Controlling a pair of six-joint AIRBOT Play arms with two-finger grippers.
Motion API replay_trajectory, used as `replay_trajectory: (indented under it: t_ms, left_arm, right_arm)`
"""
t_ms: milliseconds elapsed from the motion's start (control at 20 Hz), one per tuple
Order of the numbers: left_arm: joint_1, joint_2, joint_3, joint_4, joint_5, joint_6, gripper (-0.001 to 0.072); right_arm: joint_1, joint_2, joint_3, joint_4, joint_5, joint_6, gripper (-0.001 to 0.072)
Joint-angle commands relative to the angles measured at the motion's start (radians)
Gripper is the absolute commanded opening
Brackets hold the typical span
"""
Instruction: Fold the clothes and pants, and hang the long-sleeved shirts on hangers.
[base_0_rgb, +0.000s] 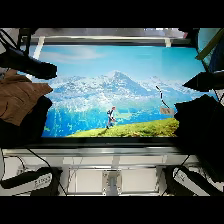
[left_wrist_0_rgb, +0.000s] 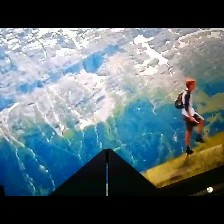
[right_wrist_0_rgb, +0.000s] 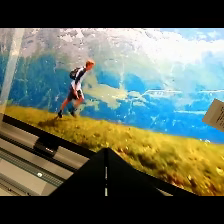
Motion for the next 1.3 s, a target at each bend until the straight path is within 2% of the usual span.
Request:
replay_trajectory:
  t_ms: [0, 800, 900, 1000, 1050, 1100, 1150, 1200, 1250]
  left_arm:
    - [0.000, 0.000, 0.000, 0.000, 0.000, 0.000, 0.0012]
    - [0.001, -0.011, 0.000, 0.011, 0.036, 0.020, 0.0013]
    - [0.001, -0.018, 0.000, 0.126, 0.032, 0.071, 0.0019]
    - [0.005, -0.037, -0.001, 0.345, 0.034, 0.057, 0.0022]
    - [0.018, -0.053, -0.002, 0.470, 0.031, 0.014, 0.0025]
    - [0.046, -0.076, -0.002, 0.552, 0.016, -0.026, 0.0181]
    - [0.087, -0.100, -0.002, 0.574, -0.011, -0.048, 0.0507]
    - [0.142, -0.130, -0.003, 0.569, -0.032, -0.085, 0.0720]
    - [0.193, -0.159, -0.006, 0.565, -0.038, -0.111, 0.0713]
  right_arm:
    - [0.001, 0.000, 0.001, 0.000, 0.000, 0.000, 0.0029]
    - [0.001, 0.000, 0.001, -0.003, -0.017, 0.000, 0.0029]
    - [0.001, 0.000, 0.001, -0.005, -0.050, 0.000, 0.0029]
    - [0.001, 0.000, 0.001, -0.007, -0.066, -0.002, 0.0028]
    - [-0.002, 0.000, 0.001, -0.039, -0.081, -0.028, 0.0029]
    - [-0.004, 0.000, 0.001, -0.074, -0.109, -0.055, 0.0029]
    - [-0.004, 0.000, 0.000, -0.101, -0.124, -0.055, 0.0029]
    - [-0.004, 0.000, 0.000, -0.125, -0.124, -0.081, 0.0029]
    - [-0.004, 0.000, 0.001, -0.148, -0.124, -0.137, 0.0029]
